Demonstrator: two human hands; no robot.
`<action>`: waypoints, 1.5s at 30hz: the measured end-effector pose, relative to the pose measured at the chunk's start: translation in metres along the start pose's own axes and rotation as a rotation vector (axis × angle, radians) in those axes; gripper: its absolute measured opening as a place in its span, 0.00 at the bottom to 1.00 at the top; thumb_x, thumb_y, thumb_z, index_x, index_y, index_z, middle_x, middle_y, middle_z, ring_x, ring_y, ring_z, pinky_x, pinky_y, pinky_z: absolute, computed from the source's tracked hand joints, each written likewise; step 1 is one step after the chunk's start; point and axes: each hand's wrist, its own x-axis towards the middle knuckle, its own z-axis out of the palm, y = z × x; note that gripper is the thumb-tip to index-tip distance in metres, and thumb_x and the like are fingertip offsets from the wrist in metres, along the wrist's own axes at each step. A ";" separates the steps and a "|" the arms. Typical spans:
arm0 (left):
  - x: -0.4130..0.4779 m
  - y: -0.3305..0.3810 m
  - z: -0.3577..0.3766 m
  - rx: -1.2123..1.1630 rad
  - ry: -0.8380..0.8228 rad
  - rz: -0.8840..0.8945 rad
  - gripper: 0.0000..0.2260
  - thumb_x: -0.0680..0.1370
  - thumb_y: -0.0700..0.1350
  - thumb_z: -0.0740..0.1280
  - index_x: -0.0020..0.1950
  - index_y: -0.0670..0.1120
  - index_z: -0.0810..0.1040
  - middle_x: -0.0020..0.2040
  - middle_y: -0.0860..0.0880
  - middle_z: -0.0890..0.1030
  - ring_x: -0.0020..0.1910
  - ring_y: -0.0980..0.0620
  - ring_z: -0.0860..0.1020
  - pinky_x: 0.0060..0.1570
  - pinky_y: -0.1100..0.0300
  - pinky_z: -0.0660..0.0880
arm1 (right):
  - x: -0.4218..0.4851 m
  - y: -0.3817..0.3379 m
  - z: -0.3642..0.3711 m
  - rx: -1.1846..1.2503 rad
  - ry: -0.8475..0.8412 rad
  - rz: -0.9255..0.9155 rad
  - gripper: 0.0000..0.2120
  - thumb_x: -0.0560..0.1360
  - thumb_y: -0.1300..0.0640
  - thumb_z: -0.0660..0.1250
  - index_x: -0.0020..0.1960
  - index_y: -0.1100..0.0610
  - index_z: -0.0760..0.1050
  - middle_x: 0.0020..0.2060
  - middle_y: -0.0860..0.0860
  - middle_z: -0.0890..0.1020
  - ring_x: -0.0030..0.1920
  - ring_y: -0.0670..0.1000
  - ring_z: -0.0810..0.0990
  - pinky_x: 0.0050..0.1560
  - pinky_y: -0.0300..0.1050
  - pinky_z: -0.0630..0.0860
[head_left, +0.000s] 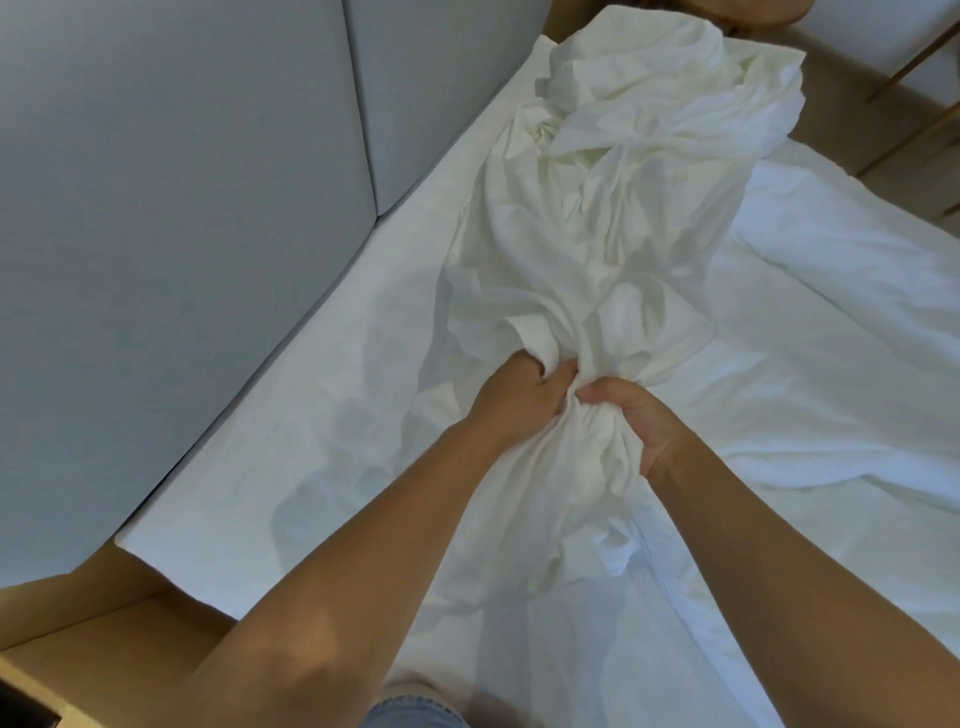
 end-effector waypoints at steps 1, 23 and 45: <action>0.003 0.002 0.000 0.110 0.057 0.062 0.22 0.79 0.58 0.60 0.63 0.43 0.74 0.55 0.48 0.79 0.54 0.47 0.77 0.50 0.56 0.73 | -0.001 0.001 0.000 0.009 0.004 -0.009 0.07 0.61 0.61 0.69 0.36 0.58 0.84 0.35 0.55 0.83 0.36 0.53 0.83 0.38 0.46 0.80; 0.026 0.045 -0.025 -0.079 0.031 0.002 0.15 0.83 0.43 0.53 0.64 0.39 0.73 0.60 0.42 0.77 0.57 0.46 0.75 0.53 0.62 0.68 | -0.006 -0.012 -0.004 -0.050 -0.045 0.000 0.16 0.54 0.62 0.75 0.43 0.58 0.85 0.40 0.58 0.84 0.40 0.57 0.84 0.38 0.50 0.81; 0.039 0.056 0.003 -0.049 -0.013 -0.054 0.13 0.82 0.41 0.53 0.56 0.36 0.75 0.55 0.39 0.78 0.56 0.42 0.76 0.53 0.61 0.71 | -0.002 -0.012 -0.005 -0.061 -0.065 0.004 0.08 0.61 0.64 0.70 0.39 0.58 0.85 0.39 0.56 0.85 0.40 0.54 0.85 0.38 0.46 0.81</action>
